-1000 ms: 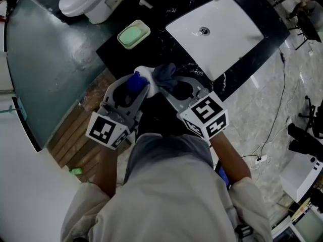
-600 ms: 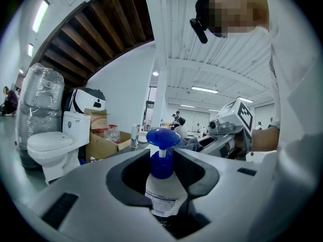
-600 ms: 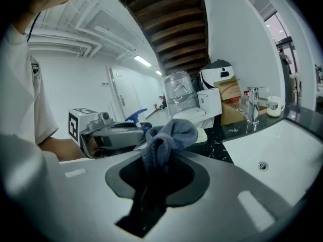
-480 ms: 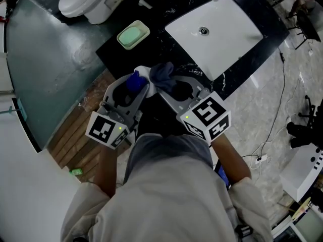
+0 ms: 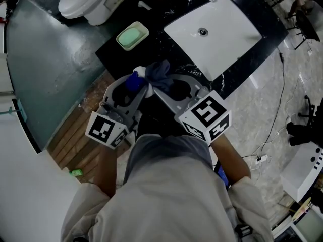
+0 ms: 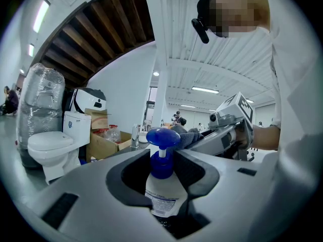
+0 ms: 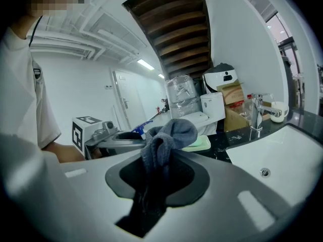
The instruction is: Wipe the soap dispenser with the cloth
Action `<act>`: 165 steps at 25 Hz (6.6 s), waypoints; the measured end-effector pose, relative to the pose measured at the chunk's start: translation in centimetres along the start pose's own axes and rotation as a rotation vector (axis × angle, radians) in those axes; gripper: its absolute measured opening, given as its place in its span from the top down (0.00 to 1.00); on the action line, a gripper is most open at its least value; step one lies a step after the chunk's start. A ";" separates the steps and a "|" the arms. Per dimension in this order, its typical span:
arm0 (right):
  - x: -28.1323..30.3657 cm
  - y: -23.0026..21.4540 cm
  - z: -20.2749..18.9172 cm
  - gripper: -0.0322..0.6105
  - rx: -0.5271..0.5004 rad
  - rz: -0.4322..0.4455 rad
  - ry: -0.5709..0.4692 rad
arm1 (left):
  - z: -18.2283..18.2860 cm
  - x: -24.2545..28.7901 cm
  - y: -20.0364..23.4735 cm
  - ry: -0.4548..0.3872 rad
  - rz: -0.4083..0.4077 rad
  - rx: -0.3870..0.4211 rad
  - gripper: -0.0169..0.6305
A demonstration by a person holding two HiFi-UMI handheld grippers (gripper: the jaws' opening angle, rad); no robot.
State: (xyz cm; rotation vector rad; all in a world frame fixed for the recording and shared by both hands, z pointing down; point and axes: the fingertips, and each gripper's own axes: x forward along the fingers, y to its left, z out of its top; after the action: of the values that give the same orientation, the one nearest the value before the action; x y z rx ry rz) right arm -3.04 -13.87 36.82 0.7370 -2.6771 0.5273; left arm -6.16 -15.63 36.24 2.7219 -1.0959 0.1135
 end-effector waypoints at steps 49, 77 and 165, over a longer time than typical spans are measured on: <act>2.6 -2.6 3.1 0.83 -0.068 0.020 -0.036 | 0.2 1.1 -0.6 -0.009 -0.029 0.007 0.76; 3.6 -5.6 -2.2 0.83 0.072 0.019 0.059 | 0.0 0.7 -0.4 -0.015 -0.022 -0.010 0.76; -7.0 -1.4 -5.2 0.83 0.222 -0.226 -0.131 | -0.6 -2.1 -4.5 0.027 -0.030 0.028 0.77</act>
State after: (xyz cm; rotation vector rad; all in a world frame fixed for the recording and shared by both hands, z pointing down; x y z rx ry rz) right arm 4.51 -9.79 39.05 1.1569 -2.6310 0.7471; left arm -4.51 -10.89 35.84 2.7518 -1.0533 0.1614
